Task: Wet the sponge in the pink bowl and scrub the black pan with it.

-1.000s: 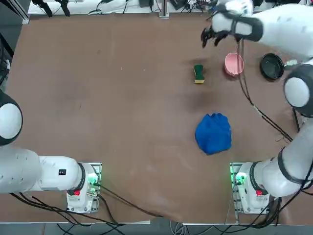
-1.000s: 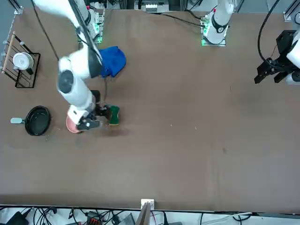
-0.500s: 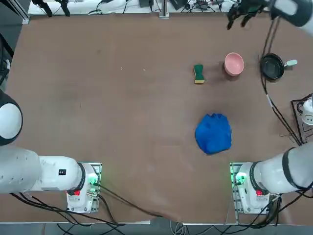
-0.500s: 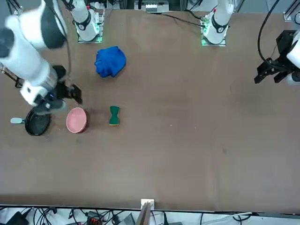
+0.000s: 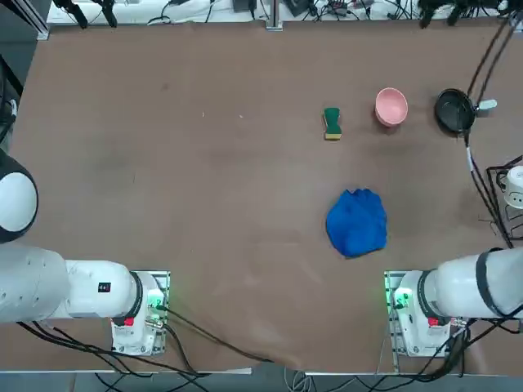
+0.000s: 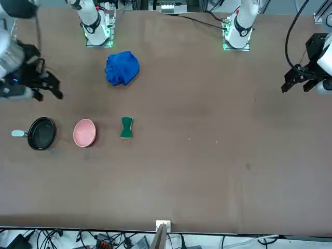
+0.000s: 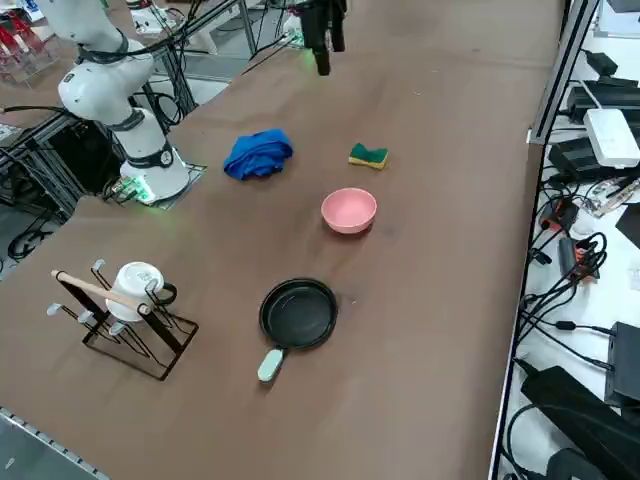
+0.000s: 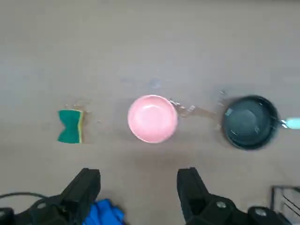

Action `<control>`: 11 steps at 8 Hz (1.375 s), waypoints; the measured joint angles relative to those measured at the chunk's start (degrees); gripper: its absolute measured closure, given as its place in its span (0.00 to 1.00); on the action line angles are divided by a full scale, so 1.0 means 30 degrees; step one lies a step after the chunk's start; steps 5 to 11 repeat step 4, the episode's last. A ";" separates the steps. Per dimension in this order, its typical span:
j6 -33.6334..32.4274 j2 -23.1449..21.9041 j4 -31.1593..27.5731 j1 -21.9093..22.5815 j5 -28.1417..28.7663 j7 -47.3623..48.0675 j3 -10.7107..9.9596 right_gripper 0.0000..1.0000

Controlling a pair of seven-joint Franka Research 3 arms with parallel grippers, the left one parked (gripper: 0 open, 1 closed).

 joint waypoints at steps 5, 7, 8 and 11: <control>-0.1860 -0.1633 -0.0003 -0.0719 0.0001 -0.0138 0.0434 0.00; -0.1860 -0.1633 -0.0003 -0.0719 0.0001 -0.0138 0.0434 0.00; -0.1860 -0.1633 -0.0003 -0.0719 0.0001 -0.0138 0.0434 0.00; -0.1860 -0.1633 -0.0003 -0.0719 0.0001 -0.0138 0.0434 0.00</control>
